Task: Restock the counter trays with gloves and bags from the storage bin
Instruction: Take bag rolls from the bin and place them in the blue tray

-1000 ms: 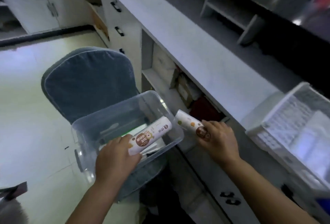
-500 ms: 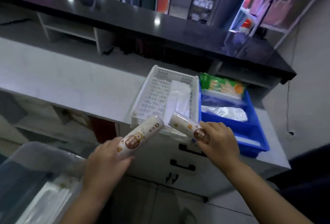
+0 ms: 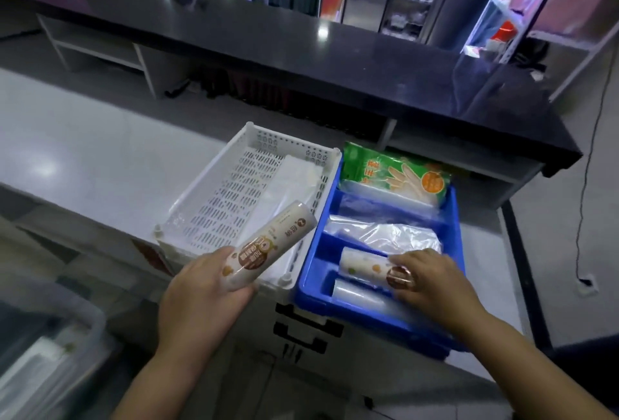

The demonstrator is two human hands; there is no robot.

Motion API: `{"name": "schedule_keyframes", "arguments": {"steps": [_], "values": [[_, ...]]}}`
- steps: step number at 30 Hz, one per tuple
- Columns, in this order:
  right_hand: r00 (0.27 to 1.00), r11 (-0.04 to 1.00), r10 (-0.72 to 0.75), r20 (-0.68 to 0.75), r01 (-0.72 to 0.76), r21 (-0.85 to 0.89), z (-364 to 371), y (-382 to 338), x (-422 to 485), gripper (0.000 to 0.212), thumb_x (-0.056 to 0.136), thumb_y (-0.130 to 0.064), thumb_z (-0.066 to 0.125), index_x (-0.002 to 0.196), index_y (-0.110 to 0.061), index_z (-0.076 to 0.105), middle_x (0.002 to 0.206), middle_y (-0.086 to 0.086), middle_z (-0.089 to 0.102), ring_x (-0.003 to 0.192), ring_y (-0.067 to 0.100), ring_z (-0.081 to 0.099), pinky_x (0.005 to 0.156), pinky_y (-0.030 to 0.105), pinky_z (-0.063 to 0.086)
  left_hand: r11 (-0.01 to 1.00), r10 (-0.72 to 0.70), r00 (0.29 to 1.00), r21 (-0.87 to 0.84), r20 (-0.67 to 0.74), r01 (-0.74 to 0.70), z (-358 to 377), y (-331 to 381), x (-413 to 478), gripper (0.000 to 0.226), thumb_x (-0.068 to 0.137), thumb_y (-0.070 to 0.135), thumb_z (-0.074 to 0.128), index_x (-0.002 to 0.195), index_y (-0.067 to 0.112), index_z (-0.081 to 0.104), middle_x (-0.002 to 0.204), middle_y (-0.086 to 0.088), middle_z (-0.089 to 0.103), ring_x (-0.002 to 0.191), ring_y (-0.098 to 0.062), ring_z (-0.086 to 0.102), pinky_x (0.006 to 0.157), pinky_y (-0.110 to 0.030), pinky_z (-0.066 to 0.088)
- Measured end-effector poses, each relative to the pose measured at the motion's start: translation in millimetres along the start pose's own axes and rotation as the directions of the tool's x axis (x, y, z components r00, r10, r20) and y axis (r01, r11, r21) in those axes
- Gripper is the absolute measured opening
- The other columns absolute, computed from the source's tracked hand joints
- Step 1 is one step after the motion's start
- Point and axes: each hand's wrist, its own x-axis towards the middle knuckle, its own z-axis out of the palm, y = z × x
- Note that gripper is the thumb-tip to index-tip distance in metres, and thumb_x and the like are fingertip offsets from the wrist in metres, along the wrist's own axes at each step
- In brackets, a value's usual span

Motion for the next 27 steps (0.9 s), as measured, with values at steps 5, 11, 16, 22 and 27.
{"name": "schedule_keyframes", "arguments": {"steps": [5,11,16,22,27], "values": [[0.988,0.992,-0.127,0.089,0.126,0.017,21.3,28.4,6.3,0.053,0.077,-0.034,0.073,0.125,-0.016,0.059,0.114,0.006,0.06,0.097,0.026,0.058,0.081,0.036,0.049,0.997,-0.077,0.997,-0.001,-0.009,0.077,20.0,27.1,4.9,0.041,0.062,0.043,0.074,0.099,0.035,0.059,0.08,0.012,0.06,0.072,-0.009,0.055,0.057,-0.03,0.046],[0.977,0.993,-0.12,0.174,0.122,-0.003,29.3,35.6,11.2,0.058,0.09,-0.043,0.053,0.141,-0.021,0.038,0.133,0.002,0.047,0.116,0.023,0.045,0.096,0.034,0.038,0.994,-0.1,0.995,0.041,-0.017,0.1,30.8,45.5,10.5,0.044,0.06,0.044,0.076,0.099,0.036,0.058,0.078,0.013,0.059,0.068,-0.004,0.053,0.052,-0.026,0.043],[0.968,0.989,-0.145,0.204,0.145,0.014,24.9,28.1,12.8,0.05,0.098,-0.041,0.038,0.143,-0.022,0.033,0.139,-0.003,0.041,0.124,0.015,0.036,0.103,0.028,0.031,0.996,-0.045,0.999,0.081,0.021,0.043,31.6,53.9,24.1,0.04,0.061,0.045,0.076,0.095,0.037,0.056,0.073,0.015,0.057,0.063,-0.002,0.052,0.048,-0.021,0.036],[0.95,0.958,-0.274,0.15,0.255,0.133,21.0,-6.3,22.6,0.035,0.094,-0.034,0.049,0.128,-0.027,0.054,0.122,0.0,0.055,0.11,0.019,0.046,0.091,0.03,0.036,0.997,0.031,0.998,0.063,0.061,-0.035,18.7,56.1,38.8,0.041,0.063,0.042,0.075,0.099,0.035,0.057,0.076,0.012,0.059,0.068,-0.005,0.053,0.053,-0.028,0.046],[0.917,0.944,-0.327,0.23,0.304,0.128,34.9,-38.1,41.4,0.044,0.091,-0.056,0.029,0.122,-0.037,0.055,0.121,-0.006,0.048,0.104,0.015,0.038,0.089,0.036,0.033,0.997,0.073,0.995,0.033,0.073,-0.075,4.5,46.9,45.8,0.04,0.064,0.04,0.075,0.1,0.034,0.057,0.079,0.012,0.059,0.07,-0.006,0.053,0.054,-0.028,0.045]]}}
